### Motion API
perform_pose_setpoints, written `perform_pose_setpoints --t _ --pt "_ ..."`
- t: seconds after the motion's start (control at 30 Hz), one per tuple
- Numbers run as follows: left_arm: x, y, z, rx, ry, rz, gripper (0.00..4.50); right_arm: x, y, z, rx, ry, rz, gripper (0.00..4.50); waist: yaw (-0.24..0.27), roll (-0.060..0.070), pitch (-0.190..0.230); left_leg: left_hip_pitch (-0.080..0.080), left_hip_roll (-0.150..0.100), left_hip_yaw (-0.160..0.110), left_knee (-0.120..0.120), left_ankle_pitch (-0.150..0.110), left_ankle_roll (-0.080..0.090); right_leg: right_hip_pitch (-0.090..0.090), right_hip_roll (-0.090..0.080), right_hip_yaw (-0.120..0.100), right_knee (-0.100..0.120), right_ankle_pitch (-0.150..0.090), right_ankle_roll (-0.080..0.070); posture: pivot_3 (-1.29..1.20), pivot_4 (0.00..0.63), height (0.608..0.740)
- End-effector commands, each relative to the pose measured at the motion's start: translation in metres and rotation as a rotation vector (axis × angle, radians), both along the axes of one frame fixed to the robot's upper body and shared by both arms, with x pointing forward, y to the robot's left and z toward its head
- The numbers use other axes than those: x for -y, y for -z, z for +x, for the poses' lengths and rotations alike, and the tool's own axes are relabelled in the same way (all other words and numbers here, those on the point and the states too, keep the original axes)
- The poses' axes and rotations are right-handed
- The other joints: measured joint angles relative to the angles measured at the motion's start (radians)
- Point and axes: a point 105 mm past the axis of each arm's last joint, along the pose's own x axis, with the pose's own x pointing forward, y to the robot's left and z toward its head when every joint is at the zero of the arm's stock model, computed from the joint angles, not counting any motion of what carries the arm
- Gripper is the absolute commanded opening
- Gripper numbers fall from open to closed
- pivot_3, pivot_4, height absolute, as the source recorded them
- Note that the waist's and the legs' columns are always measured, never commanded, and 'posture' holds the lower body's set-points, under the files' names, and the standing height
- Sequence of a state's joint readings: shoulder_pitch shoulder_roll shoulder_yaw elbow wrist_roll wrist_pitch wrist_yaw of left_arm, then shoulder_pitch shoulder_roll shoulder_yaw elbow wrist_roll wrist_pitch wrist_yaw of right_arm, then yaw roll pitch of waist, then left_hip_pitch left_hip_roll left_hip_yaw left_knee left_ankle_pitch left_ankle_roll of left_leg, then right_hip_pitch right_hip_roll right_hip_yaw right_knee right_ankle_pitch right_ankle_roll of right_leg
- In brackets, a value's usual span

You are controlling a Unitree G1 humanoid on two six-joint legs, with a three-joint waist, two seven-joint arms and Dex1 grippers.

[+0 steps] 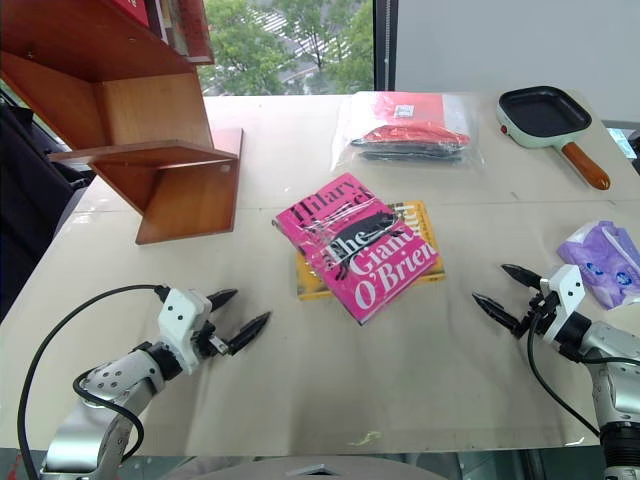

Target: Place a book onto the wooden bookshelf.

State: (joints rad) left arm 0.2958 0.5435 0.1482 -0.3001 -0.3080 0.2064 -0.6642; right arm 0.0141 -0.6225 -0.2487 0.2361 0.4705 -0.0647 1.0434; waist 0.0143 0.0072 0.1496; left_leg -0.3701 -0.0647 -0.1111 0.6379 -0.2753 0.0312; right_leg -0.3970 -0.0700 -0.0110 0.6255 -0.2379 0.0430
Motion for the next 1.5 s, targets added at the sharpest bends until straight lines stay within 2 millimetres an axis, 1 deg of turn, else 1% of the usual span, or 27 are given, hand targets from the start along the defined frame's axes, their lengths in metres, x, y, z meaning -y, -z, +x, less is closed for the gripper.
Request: perform_pose_setpoints --t 0.03,0.3,0.4,0.53,0.73,0.8,0.87,0.97,1.0,1.03,1.1,1.13,1.2,1.23,1.33,1.4,1.43,1.5 --pt "-0.001 0.001 -0.003 -0.012 0.005 0.000 4.43 0.003 -0.014 0.001 0.045 -0.010 -0.022 4.50 0.000 0.000 0.000 0.000 0.000 0.000 0.000 0.000 0.000 0.000 0.000 0.000 0.000 0.000 0.000 0.00 0.150 0.735" --pt "0.003 -0.001 -0.006 0.000 0.017 -0.022 4.43 0.006 -0.014 0.003 0.044 -0.002 -0.058 4.50 0.000 0.000 0.000 0.000 0.000 0.000 0.000 0.000 0.000 0.000 0.000 0.000 0.000 0.000 0.000 0.00 0.150 0.735" --pt "0.002 -0.002 -0.008 0.002 0.021 -0.023 4.43 0.007 -0.013 0.005 0.020 0.016 -0.050 4.50 0.000 0.000 0.000 0.000 0.000 0.001 0.000 0.000 0.000 0.000 0.000 0.000 0.000 0.000 0.000 0.00 0.150 0.735" --pt "0.002 -0.002 -0.010 0.005 0.026 -0.026 4.43 0.007 -0.016 0.005 0.017 0.024 -0.040 4.50 0.000 0.000 0.000 0.000 0.000 0.001 0.000 0.000 0.000 0.000 0.000 0.000 0.000 0.000 0.000 0.00 0.150 0.735" --pt "0.001 -0.005 -0.007 0.017 0.029 -0.010 4.43 0.007 -0.018 0.010 0.017 0.038 -0.046 4.50 0.000 0.000 0.000 0.000 0.000 0.001 0.001 0.000 0.000 0.000 0.000 0.000 0.000 0.000 0.000 0.00 0.150 0.735" --pt "-0.001 -0.010 -0.006 0.030 0.040 0.000 4.43 0.007 -0.023 0.014 0.027 0.045 -0.043 4.50 0.000 0.000 0.000 0.000 0.000 0.001 0.001 0.000 0.000 0.000 0.000 0.000 0.000 0.000 0.000 0.00 0.150 0.735" --pt "-0.002 -0.020 -0.004 0.046 0.070 0.004 4.43 0.006 -0.035 0.022 0.050 0.057 -0.024 4.50 -0.001 0.000 0.000 0.000 0.000 0.001 0.001 0.000 0.000 0.000 0.000 0.000 0.000 0.000 0.000 0.00 0.150 0.735" --pt "-0.003 -0.041 -0.006 0.040 0.165 -0.003 4.50 -0.001 -0.055 0.036 0.095 0.043 -0.005 3.67 -0.002 -0.001 0.003 0.000 0.000 0.002 0.001 0.000 0.000 0.000 0.001 0.001 0.001 0.000 0.000 0.00 0.150 0.735" --pt "-0.002 -0.046 -0.008 0.025 0.203 -0.005 4.50 -0.004 -0.061 0.039 0.106 0.031 -0.005 3.26 -0.002 -0.002 0.004 0.000 0.000 0.002 0.002 0.000 0.000 0.000 0.001 0.001 0.001 0.000 0.000 0.00 0.150 0.735" --pt "-0.002 -0.052 -0.010 0.014 0.243 0.003 4.50 -0.008 -0.065 0.043 0.115 0.014 -0.007 2.74 -0.002 -0.002 0.006 0.000 0.000 0.001 0.002 0.000 0.000 0.000 0.001 0.001 0.002 0.000 0.000 0.00 0.150 0.735" --pt "-0.003 -0.078 -0.008 0.047 0.294 -0.018 4.50 -0.025 -0.073 0.052 0.129 -0.055 -0.011 1.81 -0.002 -0.002 0.006 0.000 0.000 0.001 0.003 0.000 0.000 0.000 0.001 0.001 0.002 0.000 0.000 0.00 0.150 0.735" --pt "-0.003 -0.091 -0.009 0.067 0.339 -0.009 4.50 -0.037 -0.077 0.057 0.135 -0.100 -0.016 1.32 -0.002 -0.003 0.007 -0.001 0.000 0.001 0.003 0.000 0.000 0.000 0.001 0.000 0.002 0.000 0.000 0.00 0.150 0.735" --pt "-0.004 -0.105 -0.014 0.075 0.403 0.036 4.50 -0.053 -0.080 0.066 0.146 -0.158 -0.030 0.34 -0.006 -0.006 0.010 -0.001 0.001 0.001 0.004 0.001 -0.001 -0.001 0.001 0.000 0.002 0.000 0.000 0.00 0.150 0.735" --pt "-0.006 -0.111 -0.015 0.078 0.418 0.052 4.50 -0.059 -0.081 0.071 0.150 -0.177 -0.037 0.06 -0.009 -0.006 0.010 -0.002 0.001 0.001 0.004 0.002 -0.003 -0.001 0.002 0.000 0.002 0.000 0.000 0.00 0.150 0.735" --pt "-0.011 -0.129 -0.018 0.108 0.434 0.095 4.50 -0.070 -0.085 0.082 0.172 -0.217 -0.050 0.06 -0.016 -0.006 0.010 -0.002 0.000 0.003 0.004 0.003 -0.005 -0.002 0.001 0.001 0.002 0.000 0.000 0.00 0.150 0.735" --pt "-0.013 -0.134 -0.022 0.105 0.444 0.107 4.50 -0.074 -0.084 0.087 0.173 -0.236 -0.061 0.06 -0.017 -0.006 0.010 -0.007 0.000 0.003 0.005 0.003 -0.005 -0.007 0.001 0.001 0.002 0.001 0.000 0.00 0.150 0.735" --pt "-0.014 -0.135 -0.023 0.104 0.446 0.115 4.50 -0.076 -0.082 0.089 0.170 -0.249 -0.070 0.06 -0.017 -0.006 0.010 -0.013 0.000 0.003 0.006 0.003 -0.005 -0.012 0.001 0.001 0.002 0.001 0.000 0.00 0.150 0.735" --pt "-0.015 -0.137 -0.025 0.103 0.446 0.120 4.50 -0.078 -0.080 0.092 0.166 -0.266 -0.083 0.06 -0.018 -0.006 0.010 -0.015 0.000 0.003 0.007 0.003 -0.005 -0.015 0.001 0.001 0.003 0.001 0.000 0.00 0.150 0.735"
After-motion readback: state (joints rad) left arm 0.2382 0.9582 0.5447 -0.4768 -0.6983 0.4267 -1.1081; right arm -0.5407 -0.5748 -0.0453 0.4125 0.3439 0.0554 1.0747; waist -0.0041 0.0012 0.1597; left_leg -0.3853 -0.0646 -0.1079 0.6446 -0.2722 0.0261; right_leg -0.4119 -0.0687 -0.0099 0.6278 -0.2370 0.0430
